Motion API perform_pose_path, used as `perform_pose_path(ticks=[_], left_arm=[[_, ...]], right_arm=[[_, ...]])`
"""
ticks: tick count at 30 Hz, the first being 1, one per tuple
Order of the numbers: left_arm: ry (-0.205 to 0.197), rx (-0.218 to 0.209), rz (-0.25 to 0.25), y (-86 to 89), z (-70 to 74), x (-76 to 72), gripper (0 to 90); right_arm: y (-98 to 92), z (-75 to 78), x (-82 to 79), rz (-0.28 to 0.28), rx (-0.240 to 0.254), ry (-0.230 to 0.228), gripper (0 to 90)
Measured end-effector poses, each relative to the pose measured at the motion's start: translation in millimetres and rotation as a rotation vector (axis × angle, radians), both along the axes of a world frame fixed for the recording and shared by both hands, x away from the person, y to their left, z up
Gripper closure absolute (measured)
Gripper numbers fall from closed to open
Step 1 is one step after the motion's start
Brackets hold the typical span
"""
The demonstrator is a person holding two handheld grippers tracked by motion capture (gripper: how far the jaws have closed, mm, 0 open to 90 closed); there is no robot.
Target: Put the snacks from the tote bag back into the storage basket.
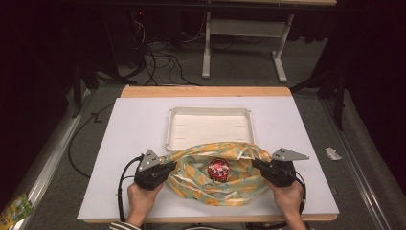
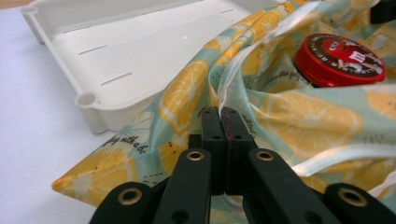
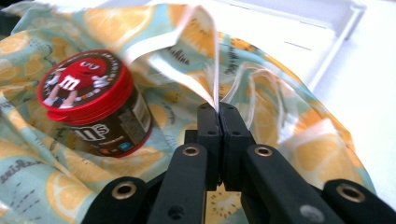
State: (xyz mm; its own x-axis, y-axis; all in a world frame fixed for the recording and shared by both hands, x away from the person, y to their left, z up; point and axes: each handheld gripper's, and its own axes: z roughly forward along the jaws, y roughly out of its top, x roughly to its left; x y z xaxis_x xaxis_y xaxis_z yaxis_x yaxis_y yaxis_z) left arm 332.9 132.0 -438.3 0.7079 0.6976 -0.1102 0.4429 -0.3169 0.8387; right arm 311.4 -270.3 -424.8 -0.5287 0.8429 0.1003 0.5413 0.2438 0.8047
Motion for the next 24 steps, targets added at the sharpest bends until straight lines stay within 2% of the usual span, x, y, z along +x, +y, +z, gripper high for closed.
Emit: perform_pose_path(ticks=[2,11,17,24], left_arm=[[-0.002,0.008,0.001,-0.2,-0.4,0.3,90.0],[0.014,0.039,0.015,-3.4,-4.7,6.0,90.0],[0.020,0.069,0.028,-6.7,-8.6,9.7,90.0],[0.052,0.088,0.043,-10.0,-14.5,17.8,90.0]], right_arm=[[-3.0,0.7,1.0,-0.015,0.005,0.019,89.7],[-8.0,4.8,5.3,-0.018,-0.011,0.034,89.7],[-8.0,-4.6,18.8,-0.042,-0.025,0.070,89.8],[-6.6,-17.6,28.1,-0.061,-0.057,0.103,89.8]])
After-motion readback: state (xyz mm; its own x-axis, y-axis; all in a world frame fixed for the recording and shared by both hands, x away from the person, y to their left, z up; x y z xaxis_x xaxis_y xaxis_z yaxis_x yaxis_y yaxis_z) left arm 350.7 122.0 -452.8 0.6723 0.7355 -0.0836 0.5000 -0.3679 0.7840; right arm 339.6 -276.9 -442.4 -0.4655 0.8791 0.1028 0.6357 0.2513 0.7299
